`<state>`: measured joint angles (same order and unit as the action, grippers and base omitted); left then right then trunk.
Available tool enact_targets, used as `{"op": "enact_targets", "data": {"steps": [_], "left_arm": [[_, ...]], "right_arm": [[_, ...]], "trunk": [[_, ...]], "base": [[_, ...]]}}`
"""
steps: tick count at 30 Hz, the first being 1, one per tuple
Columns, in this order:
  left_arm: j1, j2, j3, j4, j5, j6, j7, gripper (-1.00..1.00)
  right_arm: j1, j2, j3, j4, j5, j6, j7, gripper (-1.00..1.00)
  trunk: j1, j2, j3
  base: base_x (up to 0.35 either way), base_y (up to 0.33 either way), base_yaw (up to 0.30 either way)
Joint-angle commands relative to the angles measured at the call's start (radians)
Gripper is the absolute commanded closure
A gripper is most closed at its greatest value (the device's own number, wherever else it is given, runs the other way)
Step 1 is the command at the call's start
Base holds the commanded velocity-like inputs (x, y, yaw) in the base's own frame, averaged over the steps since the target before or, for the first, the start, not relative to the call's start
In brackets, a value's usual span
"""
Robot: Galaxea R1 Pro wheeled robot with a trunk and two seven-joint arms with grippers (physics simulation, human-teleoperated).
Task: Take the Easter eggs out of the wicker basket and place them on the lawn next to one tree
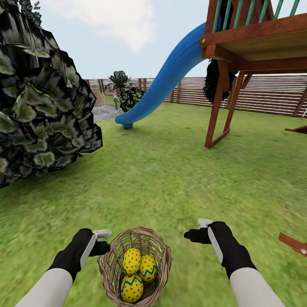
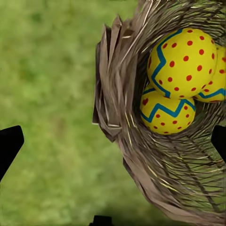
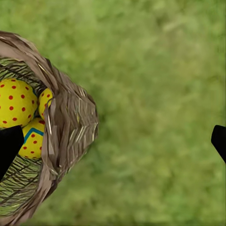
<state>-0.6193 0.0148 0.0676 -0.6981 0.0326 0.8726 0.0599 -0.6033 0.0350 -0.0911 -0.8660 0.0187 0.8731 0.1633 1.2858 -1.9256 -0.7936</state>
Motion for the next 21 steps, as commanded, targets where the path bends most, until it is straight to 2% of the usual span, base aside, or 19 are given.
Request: {"op": "enact_targets", "data": {"steps": [1,4,8,12,21], "left_arm": [[0.000,0.000,-0.003,-0.001,0.004,0.003,0.004,-1.00],[0.000,0.001,-0.044,0.004,0.005,-0.003,0.001,-1.00],[0.000,0.002,-0.075,0.005,0.006,-0.005,-0.001,-1.00],[0.000,0.009,-0.082,0.004,0.009,-0.006,-0.003,-1.00],[0.000,0.013,-0.077,0.004,0.011,-0.007,-0.004,-1.00]], "right_arm": [[0.000,0.001,-0.004,-0.001,0.002,0.004,0.004,-1.00],[0.001,0.002,-0.004,-0.001,0.004,0.003,0.004,-1.00],[0.002,0.002,-0.004,-0.001,0.004,0.002,0.004,-1.00],[0.002,0.002,-0.004,-0.001,0.005,0.000,0.004,-1.00],[0.002,0.002,-0.004,-0.001,0.005,0.000,0.004,-1.00]], "trunk": [[0.000,0.000,-0.001],[0.000,0.000,-0.001],[0.000,0.000,-0.001],[0.000,0.000,-0.001],[0.000,0.000,-0.001]], "base": [[0.000,0.000,-0.010],[0.020,0.007,-0.004],[0.209,0.049,-0.001],[0.240,0.011,0.000],[0.035,0.001,0.000]]}}
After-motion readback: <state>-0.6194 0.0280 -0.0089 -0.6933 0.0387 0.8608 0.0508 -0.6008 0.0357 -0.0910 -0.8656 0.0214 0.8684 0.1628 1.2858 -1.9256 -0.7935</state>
